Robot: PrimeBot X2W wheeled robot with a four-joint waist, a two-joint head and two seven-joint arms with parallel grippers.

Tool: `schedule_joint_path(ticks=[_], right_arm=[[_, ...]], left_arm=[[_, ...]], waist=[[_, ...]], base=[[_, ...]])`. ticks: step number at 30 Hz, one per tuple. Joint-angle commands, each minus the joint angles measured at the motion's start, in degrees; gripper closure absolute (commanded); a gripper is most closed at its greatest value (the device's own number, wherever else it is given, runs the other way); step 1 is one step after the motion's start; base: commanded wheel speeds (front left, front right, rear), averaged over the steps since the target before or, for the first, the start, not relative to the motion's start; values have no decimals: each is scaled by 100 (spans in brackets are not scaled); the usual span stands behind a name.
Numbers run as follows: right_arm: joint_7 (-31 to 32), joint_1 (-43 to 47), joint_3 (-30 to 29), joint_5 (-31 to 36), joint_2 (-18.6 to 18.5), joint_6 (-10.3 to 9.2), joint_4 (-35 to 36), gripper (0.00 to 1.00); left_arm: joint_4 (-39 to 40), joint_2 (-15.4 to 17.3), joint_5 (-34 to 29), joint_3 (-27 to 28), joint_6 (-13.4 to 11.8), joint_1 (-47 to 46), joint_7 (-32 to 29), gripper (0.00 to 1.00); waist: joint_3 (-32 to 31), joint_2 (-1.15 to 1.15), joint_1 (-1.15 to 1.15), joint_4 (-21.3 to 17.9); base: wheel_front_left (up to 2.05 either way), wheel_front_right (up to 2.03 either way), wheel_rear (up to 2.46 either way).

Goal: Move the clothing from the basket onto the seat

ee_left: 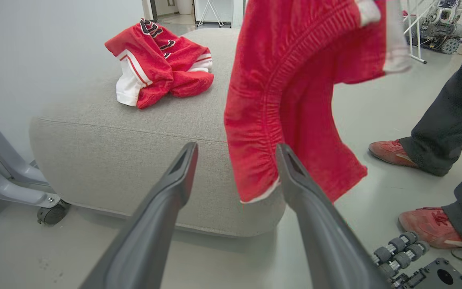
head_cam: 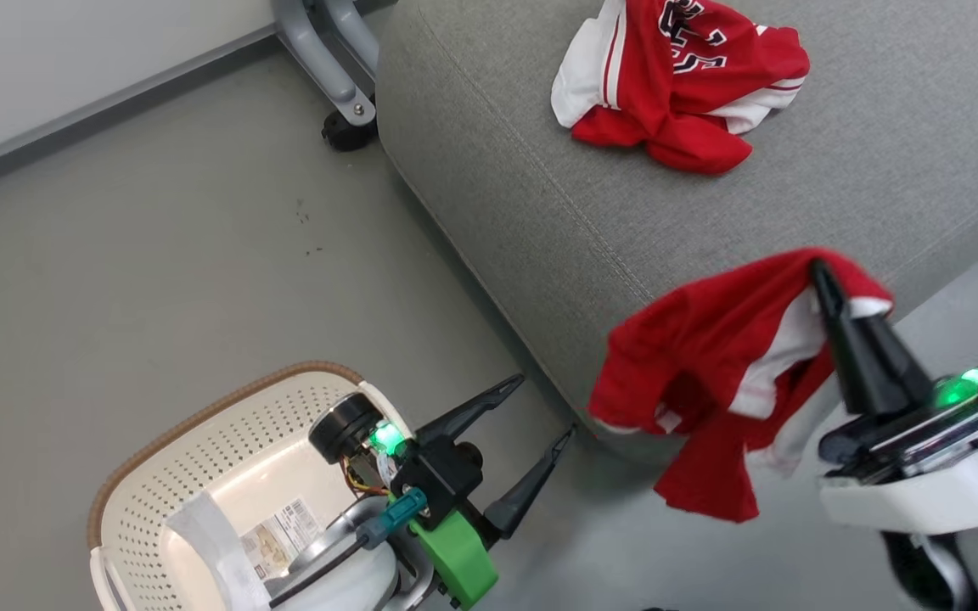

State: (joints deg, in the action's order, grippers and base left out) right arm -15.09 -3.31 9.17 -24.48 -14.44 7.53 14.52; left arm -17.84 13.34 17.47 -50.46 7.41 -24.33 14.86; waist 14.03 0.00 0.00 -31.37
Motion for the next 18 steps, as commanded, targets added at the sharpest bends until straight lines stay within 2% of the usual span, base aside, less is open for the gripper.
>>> schedule_joint_path(ticks=[1,5,8,9,13,16,18], right_arm=[[-10,-240,-174,-43,-179,-8,212,100],[-10,-992,-793,-329,-781,-10,611,100],[-10,-1616,-1263,-697,-1266,-9,556,100],[-10,-1874,-1513,-852,-1530,-9,464,100],[-8,-2858,-1925,-1304,-2177,-9,-20,100],[-7,-3570,-2195,-1566,-2560,-9,-543,100],[-6,-3985,-2390,-1471,-2740,-9,-1047,100]], left_arm=[[59,55,26,-50,13,-147,2,0],[221,137,34,-221,13,-349,-80,0],[329,217,5,-345,13,-551,-142,0],[416,216,-11,-413,13,-664,-197,0],[643,344,-89,-523,13,-1043,-328,0],[845,422,-197,-637,13,-1330,-424,0],[993,467,-230,-710,12,-1490,-473,0]], waist=[[322,0,0,108],[680,0,0,389],[969,0,0,612],[1163,0,0,733],[1765,0,0,1039],[2196,0,0,1236],[2454,0,0,1364]], base=[[0,0,0],[0,0,0],[0,0,0],[0,0,0],[0,0,0],[0,0,0],[0,0,0]])
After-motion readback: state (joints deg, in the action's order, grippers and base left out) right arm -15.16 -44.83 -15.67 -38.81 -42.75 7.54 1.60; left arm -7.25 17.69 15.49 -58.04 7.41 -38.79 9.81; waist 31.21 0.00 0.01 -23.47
